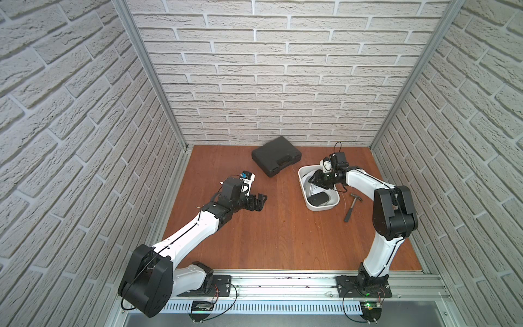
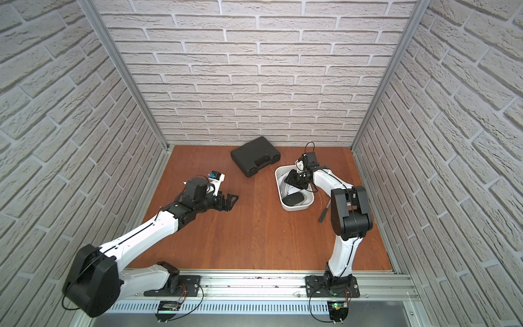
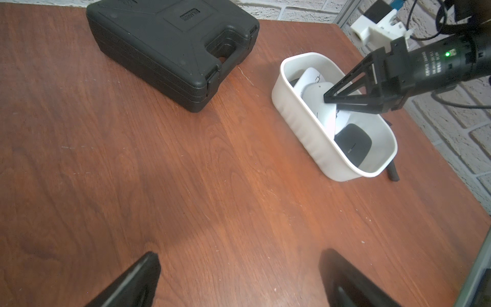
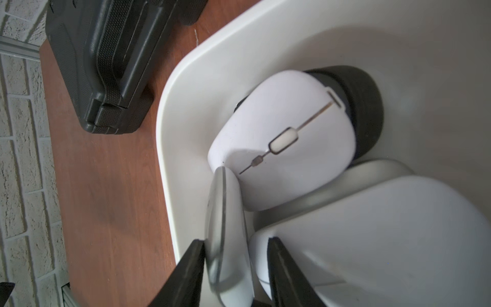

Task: Put the mouse in the storage box
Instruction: Place the mouse in the storage box, then reset both arms

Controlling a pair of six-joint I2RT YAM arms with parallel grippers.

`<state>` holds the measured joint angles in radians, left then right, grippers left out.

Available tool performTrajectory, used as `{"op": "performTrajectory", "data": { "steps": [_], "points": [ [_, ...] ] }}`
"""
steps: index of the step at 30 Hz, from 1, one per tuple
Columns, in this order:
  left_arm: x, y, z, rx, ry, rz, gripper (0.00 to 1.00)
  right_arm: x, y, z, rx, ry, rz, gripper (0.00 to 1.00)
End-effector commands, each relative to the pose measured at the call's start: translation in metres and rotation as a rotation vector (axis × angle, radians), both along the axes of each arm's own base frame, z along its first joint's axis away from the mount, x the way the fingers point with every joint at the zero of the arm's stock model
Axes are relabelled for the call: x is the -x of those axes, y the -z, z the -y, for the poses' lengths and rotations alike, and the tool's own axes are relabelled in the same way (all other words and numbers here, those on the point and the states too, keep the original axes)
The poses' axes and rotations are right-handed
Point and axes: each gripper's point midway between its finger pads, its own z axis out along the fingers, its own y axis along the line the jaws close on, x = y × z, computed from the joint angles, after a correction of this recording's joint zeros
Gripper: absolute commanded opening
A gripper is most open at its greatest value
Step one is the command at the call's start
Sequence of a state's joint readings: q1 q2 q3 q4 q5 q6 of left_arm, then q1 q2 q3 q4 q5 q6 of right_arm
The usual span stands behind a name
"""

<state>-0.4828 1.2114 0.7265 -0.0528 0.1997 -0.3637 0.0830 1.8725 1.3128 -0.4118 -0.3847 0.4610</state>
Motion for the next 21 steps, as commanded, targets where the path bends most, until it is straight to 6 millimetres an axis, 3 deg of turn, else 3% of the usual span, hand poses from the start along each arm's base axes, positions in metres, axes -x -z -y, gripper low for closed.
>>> {"op": "performTrajectory", "data": {
  "steps": [1, 5, 11, 17, 21],
  "points": [
    [-0.006, -0.008, 0.002, 0.018, -0.003, 0.023, 0.98, 0.0, -0.022, 0.016, 0.096, 0.029, 0.063, 0.44],
    [-0.005, -0.008, 0.001, 0.016, -0.005, 0.025, 0.98, 0.002, -0.027, 0.026, 0.16, 0.051, 0.088, 0.44],
    [-0.006, -0.009, 0.001, 0.014, -0.006, 0.027, 0.98, 0.003, -0.032, 0.023, 0.211, 0.027, 0.107, 0.44],
    [-0.012, -0.009, -0.007, -0.006, -0.049, 0.044, 0.98, -0.001, -0.067, 0.01, 0.189, 0.006, 0.294, 0.46],
    [-0.025, -0.01, -0.029, -0.021, -0.16, 0.067, 0.98, 0.0, -0.085, 0.01, 0.191, 0.019, 0.405, 0.5]
  ]
}}
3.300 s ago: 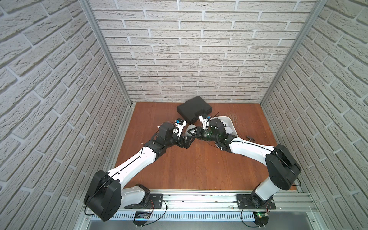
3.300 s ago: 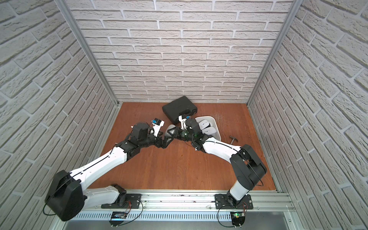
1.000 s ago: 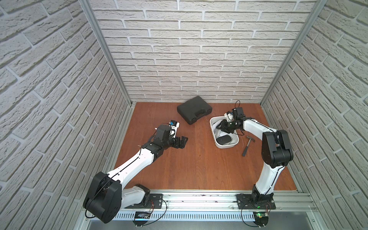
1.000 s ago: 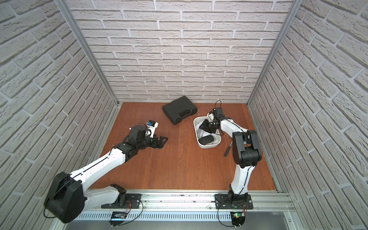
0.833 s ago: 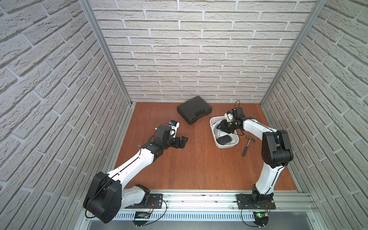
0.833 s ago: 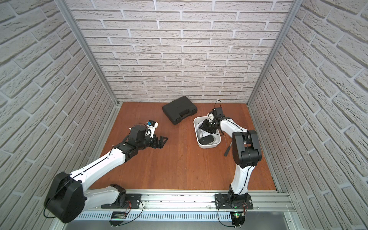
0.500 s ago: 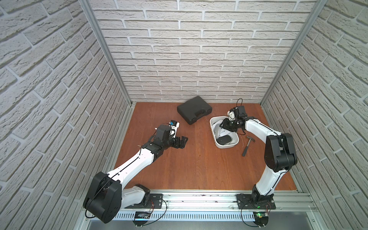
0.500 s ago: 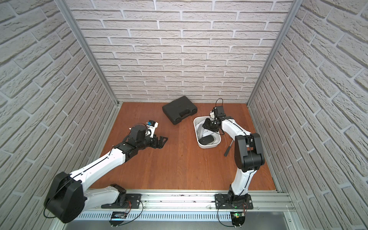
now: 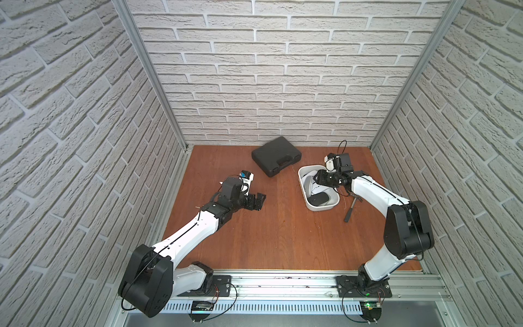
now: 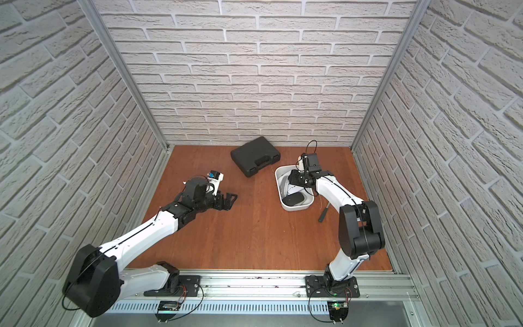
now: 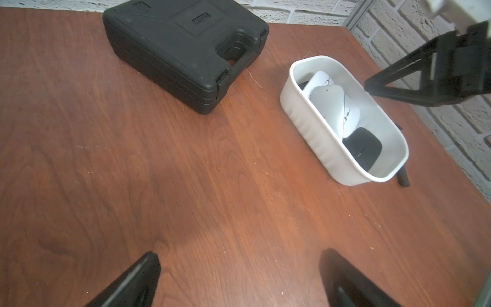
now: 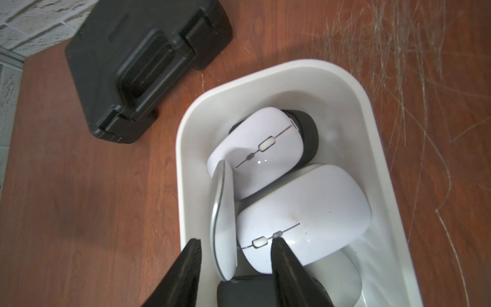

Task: Put the mouse in the storage box
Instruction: Reset both arms

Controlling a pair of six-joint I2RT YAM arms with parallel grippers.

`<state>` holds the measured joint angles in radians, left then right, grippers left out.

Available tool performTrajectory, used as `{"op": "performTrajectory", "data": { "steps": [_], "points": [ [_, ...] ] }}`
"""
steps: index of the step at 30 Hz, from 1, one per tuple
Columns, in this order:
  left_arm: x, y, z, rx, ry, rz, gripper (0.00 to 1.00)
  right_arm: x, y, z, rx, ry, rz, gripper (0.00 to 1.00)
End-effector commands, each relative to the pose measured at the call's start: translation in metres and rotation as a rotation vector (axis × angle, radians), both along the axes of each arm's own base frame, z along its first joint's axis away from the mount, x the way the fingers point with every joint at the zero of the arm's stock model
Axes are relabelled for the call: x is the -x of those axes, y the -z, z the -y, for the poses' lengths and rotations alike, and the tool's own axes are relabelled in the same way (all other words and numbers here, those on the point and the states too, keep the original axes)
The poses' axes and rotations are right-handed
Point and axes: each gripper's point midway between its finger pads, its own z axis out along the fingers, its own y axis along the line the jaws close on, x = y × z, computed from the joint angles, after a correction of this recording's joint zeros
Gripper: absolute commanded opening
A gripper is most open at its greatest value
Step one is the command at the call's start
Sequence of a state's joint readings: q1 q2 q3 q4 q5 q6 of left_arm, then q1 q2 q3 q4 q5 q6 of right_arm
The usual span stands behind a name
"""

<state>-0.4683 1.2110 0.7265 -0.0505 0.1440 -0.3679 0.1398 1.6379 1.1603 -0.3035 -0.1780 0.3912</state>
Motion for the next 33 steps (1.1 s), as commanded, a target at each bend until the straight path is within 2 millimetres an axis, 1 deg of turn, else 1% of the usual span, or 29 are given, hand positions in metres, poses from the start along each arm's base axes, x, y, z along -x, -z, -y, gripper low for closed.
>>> {"op": "performTrajectory", "data": {
  "steps": [1, 3, 5, 8, 10, 13, 15, 17, 18, 19, 20, 22, 23, 25, 27, 28, 29, 31, 32, 33],
  "points": [
    [-0.019, -0.01, -0.024, 0.008, -0.125, 0.055, 0.98, -0.013, -0.039, -0.002, 0.006, -0.008, 0.194, 0.5],
    [-0.026, -0.015, -0.038, 0.038, -0.183, 0.075, 0.98, -0.012, -0.042, -0.009, 0.012, -0.041, 0.225, 0.51],
    [-0.029, -0.016, -0.05, 0.05, -0.228, 0.087, 0.98, -0.011, -0.04, -0.015, 0.031, -0.073, 0.228, 0.51],
    [-0.03, -0.018, -0.069, 0.024, -0.3, 0.119, 0.98, -0.009, -0.038, -0.023, 0.048, -0.105, 0.212, 0.46],
    [-0.031, -0.019, -0.089, -0.021, -0.378, 0.15, 0.98, -0.009, -0.042, -0.023, 0.068, -0.104, 0.228, 0.44],
    [-0.032, -0.023, -0.132, -0.082, -0.554, 0.215, 0.98, -0.008, -0.057, -0.01, 0.118, -0.043, 0.332, 0.45],
    [-0.03, -0.027, -0.164, -0.126, -0.679, 0.262, 0.98, -0.005, -0.073, 0.004, 0.17, 0.009, 0.435, 0.5],
    [-0.026, -0.033, -0.197, -0.19, -0.811, 0.298, 0.98, 0.002, -0.084, 0.022, 0.232, 0.082, 0.528, 0.56],
    [-0.026, -0.036, -0.21, -0.224, -0.854, 0.325, 0.98, 0.006, -0.088, 0.033, 0.274, 0.127, 0.573, 0.59],
    [-0.026, -0.037, -0.218, -0.261, -0.871, 0.354, 0.98, 0.01, -0.091, 0.041, 0.306, 0.157, 0.613, 0.6],
    [-0.03, -0.039, -0.225, -0.297, -0.881, 0.391, 0.98, 0.015, -0.089, 0.051, 0.347, 0.194, 0.642, 0.63],
    [-0.035, -0.032, -0.237, -0.379, -0.898, 0.423, 0.98, 0.023, -0.082, 0.069, 0.425, 0.261, 0.657, 0.64],
    [-0.038, -0.024, -0.244, -0.422, -0.908, 0.419, 0.98, 0.028, -0.073, 0.077, 0.455, 0.299, 0.639, 0.65],
    [-0.045, -0.006, -0.249, -0.488, -0.887, 0.384, 0.98, 0.037, -0.053, 0.086, 0.492, 0.318, 0.59, 0.65],
    [-0.05, 0.004, -0.253, -0.52, -0.878, 0.329, 0.98, 0.047, -0.037, 0.094, 0.504, 0.358, 0.582, 0.66],
    [-0.055, 0.006, -0.247, -0.508, -0.824, 0.324, 0.98, 0.049, -0.039, 0.1, 0.514, 0.398, 0.615, 0.66],
    [-0.059, 0.005, -0.244, -0.514, -0.794, 0.341, 0.98, 0.051, -0.042, 0.102, 0.518, 0.407, 0.625, 0.66],
    [-0.062, 0.006, -0.246, -0.54, -0.782, 0.374, 0.98, 0.052, -0.041, 0.103, 0.547, 0.391, 0.615, 0.66],
    [-0.062, 0.014, -0.25, -0.544, -0.784, 0.364, 0.98, 0.051, -0.038, 0.104, 0.573, 0.381, 0.605, 0.66],
    [-0.065, 0.026, -0.252, -0.52, -0.766, 0.318, 0.98, 0.05, -0.034, 0.106, 0.602, 0.385, 0.595, 0.66]
  ]
}}
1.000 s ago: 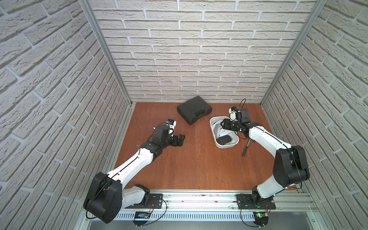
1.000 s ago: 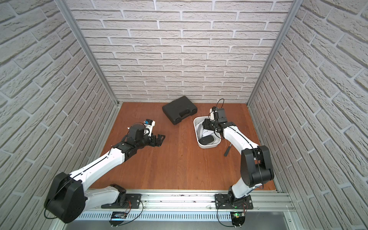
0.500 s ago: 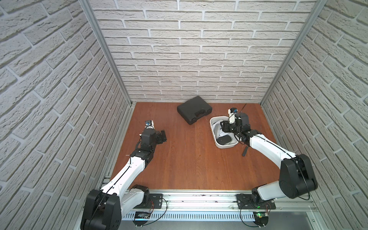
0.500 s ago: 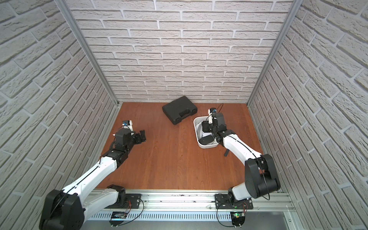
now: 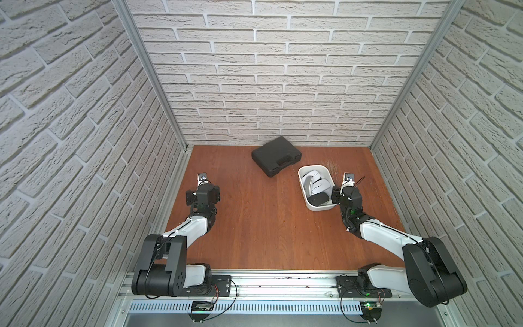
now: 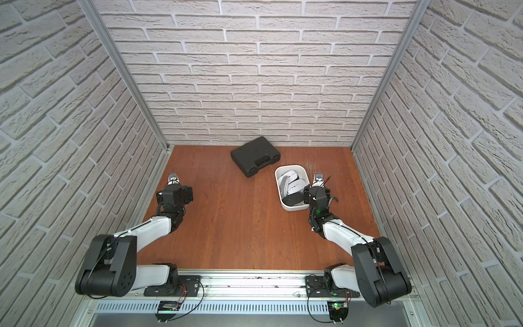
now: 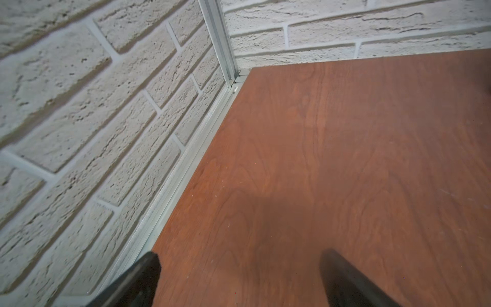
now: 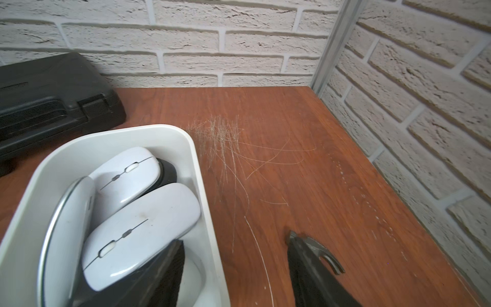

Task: Put the mouse in the storage box
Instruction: Reset both arms

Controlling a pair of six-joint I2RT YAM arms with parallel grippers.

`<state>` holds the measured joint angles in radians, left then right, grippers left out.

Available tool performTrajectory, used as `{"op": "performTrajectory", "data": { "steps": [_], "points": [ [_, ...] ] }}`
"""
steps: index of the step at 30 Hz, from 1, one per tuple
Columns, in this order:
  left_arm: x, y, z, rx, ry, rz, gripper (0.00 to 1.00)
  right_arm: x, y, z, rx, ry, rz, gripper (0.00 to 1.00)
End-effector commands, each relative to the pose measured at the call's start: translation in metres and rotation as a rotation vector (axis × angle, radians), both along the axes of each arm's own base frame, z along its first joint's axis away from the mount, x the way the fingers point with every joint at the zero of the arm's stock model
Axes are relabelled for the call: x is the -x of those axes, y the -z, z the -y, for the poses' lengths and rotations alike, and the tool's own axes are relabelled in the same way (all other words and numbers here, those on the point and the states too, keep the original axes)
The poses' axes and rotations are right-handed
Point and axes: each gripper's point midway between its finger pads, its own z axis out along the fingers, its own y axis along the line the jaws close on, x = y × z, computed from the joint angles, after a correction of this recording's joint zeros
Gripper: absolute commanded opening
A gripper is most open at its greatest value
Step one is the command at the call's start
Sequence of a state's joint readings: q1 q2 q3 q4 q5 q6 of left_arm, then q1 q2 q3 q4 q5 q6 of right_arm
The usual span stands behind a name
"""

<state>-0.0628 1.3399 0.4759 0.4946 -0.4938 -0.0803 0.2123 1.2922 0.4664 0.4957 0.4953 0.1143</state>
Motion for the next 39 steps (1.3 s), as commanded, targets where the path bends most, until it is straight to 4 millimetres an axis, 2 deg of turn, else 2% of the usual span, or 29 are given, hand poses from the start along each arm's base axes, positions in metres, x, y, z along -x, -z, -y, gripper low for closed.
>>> {"op": "performTrajectory", "data": {
  "steps": [1, 2, 6, 10, 12, 15, 20, 22, 23, 25, 28, 32, 35, 36, 38, 39],
  "points": [
    [-0.017, 0.002, -0.005, 0.015, 0.051, 0.023, 0.98, -0.009, -0.03, 0.014, 0.062, 0.084, 0.124, 0.66],
    [-0.021, 0.013, -0.006, 0.026, 0.052, -0.004, 0.98, -0.008, -0.029, 0.014, 0.053, 0.08, 0.116, 0.66],
    [-0.033, 0.022, 0.003, 0.039, 0.122, -0.036, 0.98, -0.007, -0.028, 0.014, 0.057, 0.068, 0.103, 0.66],
    [-0.03, 0.023, 0.016, 0.0, 0.178, -0.02, 0.98, 0.006, -0.024, 0.018, 0.075, 0.073, 0.08, 0.66],
    [-0.026, 0.02, 0.03, -0.053, 0.22, 0.013, 0.98, 0.014, -0.013, 0.023, 0.079, 0.089, 0.05, 0.66],
    [-0.022, 0.017, 0.032, -0.06, 0.228, 0.041, 0.98, 0.02, 0.005, 0.028, 0.022, 0.117, 0.079, 0.66],
    [-0.021, 0.018, 0.032, -0.044, 0.237, 0.049, 0.98, 0.02, 0.001, 0.024, 0.067, 0.063, 0.109, 0.63],
    [-0.021, 0.022, 0.026, 0.023, 0.252, 0.063, 0.98, 0.027, -0.008, 0.032, 0.09, 0.102, 0.198, 0.63],
    [-0.022, 0.026, 0.023, 0.053, 0.26, 0.069, 0.98, 0.033, -0.004, 0.037, 0.1, 0.123, 0.213, 0.64],
    [-0.025, 0.031, 0.022, 0.098, 0.282, 0.052, 0.98, 0.032, 0.001, 0.033, 0.107, 0.092, 0.215, 0.64],
    [-0.024, 0.035, 0.031, 0.099, 0.341, 0.054, 0.98, 0.023, 0.009, 0.026, 0.131, 0.048, 0.231, 0.64],
    [-0.02, 0.034, 0.036, 0.07, 0.35, 0.079, 0.98, 0.015, 0.015, 0.006, 0.174, -0.058, 0.218, 0.64],
    [-0.024, 0.037, 0.03, 0.109, 0.339, 0.061, 0.98, 0.011, 0.016, 0.005, 0.17, -0.068, 0.205, 0.67],
    [-0.024, 0.037, 0.028, 0.12, 0.339, 0.061, 0.98, 0.01, 0.017, 0.004, 0.164, -0.081, 0.202, 0.71],
    [-0.024, 0.037, 0.028, 0.123, 0.338, 0.06, 0.98, 0.008, 0.022, 0.002, 0.145, -0.112, 0.187, 0.91],
    [-0.024, 0.037, 0.028, 0.123, 0.339, 0.059, 0.98, 0.006, 0.029, 0.005, 0.126, -0.111, 0.165, 0.94]
  ]
}}
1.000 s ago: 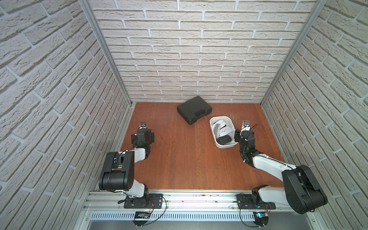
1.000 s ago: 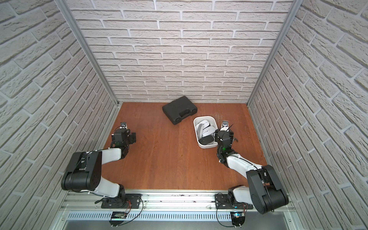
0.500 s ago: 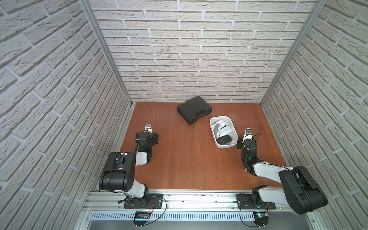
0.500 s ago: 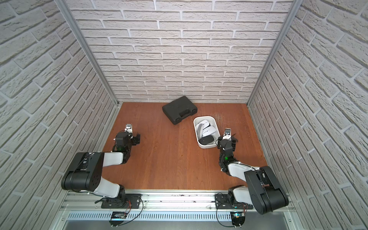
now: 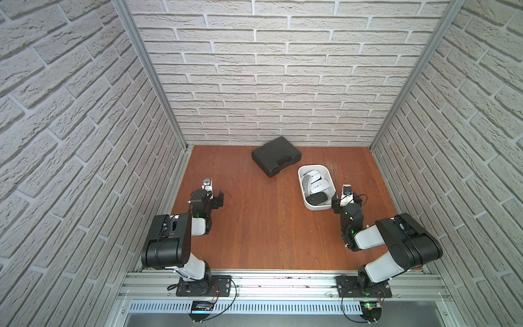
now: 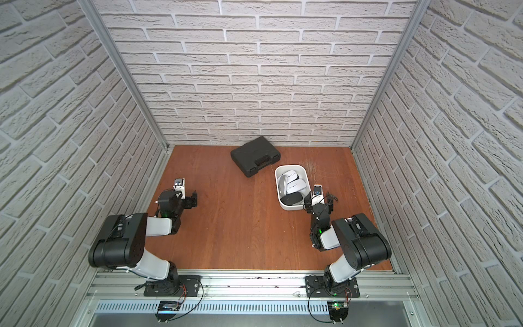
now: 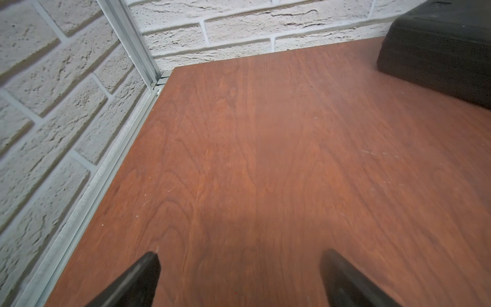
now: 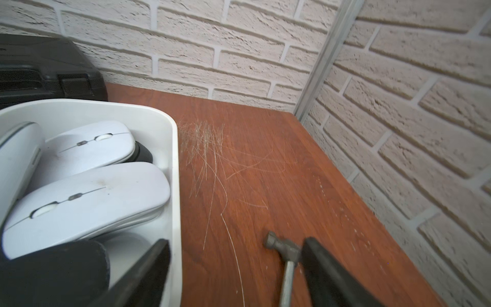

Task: Put the mouse in the storage box
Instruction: Reset both arms

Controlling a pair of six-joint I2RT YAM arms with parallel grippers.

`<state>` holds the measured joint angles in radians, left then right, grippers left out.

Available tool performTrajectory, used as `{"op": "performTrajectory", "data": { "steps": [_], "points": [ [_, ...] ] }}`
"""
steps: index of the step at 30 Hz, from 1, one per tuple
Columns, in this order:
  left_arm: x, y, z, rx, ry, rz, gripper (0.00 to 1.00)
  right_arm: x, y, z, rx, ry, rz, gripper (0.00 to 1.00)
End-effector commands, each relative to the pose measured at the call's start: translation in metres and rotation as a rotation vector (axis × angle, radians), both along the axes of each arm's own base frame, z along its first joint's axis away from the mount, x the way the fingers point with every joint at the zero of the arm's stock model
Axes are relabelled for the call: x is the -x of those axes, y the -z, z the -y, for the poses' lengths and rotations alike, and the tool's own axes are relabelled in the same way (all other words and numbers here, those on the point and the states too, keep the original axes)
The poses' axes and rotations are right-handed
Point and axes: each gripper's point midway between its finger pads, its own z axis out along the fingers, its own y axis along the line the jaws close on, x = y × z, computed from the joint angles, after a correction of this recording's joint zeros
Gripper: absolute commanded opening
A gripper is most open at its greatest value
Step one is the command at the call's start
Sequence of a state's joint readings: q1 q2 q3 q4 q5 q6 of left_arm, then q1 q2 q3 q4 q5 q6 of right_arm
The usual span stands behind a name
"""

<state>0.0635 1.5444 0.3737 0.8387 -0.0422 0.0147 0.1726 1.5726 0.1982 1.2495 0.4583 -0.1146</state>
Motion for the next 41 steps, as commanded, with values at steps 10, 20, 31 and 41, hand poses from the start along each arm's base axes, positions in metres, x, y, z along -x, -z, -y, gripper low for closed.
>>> {"op": "performTrajectory", "data": {
  "steps": [10, 20, 31, 41],
  "points": [
    [-0.008, -0.012, 0.001, 0.021, 0.012, 0.048, 0.98, -0.024, -0.004, 0.006, -0.081, -0.024, -0.016, 0.99],
    [-0.008, -0.012, 0.001, 0.023, 0.012, 0.047, 0.98, -0.029, -0.001, 0.009, -0.096, -0.012, -0.043, 0.99],
    [-0.008, -0.012, 0.001, 0.022, 0.013, 0.047, 0.98, -0.029, -0.001, 0.008, -0.097, -0.014, -0.045, 0.99],
    [-0.008, -0.012, 0.001, 0.023, 0.012, 0.048, 0.98, -0.033, 0.001, 0.012, -0.14, -0.039, -0.069, 0.99]
  ]
}}
